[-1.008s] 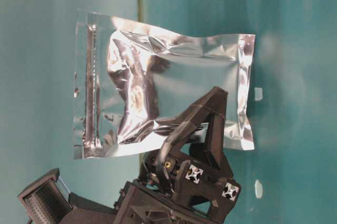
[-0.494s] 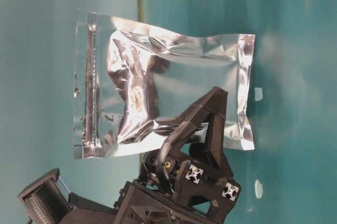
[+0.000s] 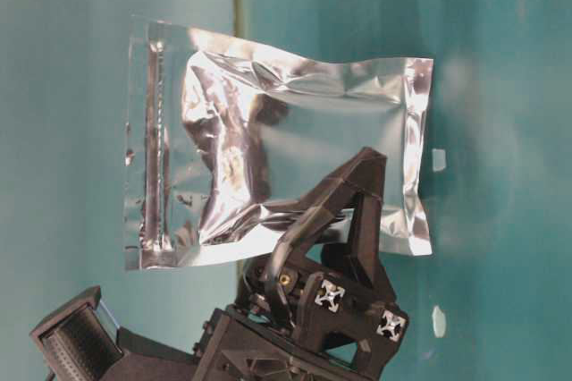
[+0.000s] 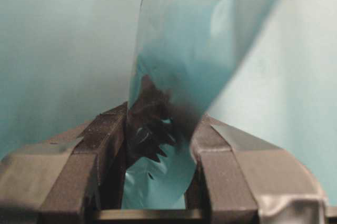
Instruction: Hand over the silver zip bag and make it stand upright.
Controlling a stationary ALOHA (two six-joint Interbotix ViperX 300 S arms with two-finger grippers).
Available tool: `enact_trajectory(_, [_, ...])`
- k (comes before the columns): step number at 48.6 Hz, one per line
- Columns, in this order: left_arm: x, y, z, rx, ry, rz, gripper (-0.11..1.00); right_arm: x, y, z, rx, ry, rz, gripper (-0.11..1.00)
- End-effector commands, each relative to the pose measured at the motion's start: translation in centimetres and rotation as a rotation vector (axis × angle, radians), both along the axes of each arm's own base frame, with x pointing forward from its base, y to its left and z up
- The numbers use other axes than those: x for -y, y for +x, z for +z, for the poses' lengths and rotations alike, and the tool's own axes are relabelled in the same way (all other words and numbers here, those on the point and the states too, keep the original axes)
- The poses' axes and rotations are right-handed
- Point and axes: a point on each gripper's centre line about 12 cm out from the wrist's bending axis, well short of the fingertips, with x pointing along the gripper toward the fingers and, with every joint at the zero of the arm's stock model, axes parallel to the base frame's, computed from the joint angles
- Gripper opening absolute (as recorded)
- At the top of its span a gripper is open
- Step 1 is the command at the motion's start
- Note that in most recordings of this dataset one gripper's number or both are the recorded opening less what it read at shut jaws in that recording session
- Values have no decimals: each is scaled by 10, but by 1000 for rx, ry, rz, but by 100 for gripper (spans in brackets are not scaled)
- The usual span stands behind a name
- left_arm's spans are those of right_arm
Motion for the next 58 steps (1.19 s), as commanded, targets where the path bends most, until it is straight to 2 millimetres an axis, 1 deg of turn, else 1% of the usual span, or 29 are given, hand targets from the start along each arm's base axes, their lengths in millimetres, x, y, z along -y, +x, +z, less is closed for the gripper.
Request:
enact_trajectory(1, [2, 2, 4, 14, -1, -5, 30, 0, 1, 6, 27, 6, -5, 90])
enact_trajectory(58, [2, 2, 3, 2, 1, -6, 30, 0, 1, 4, 31, 10, -5, 89])
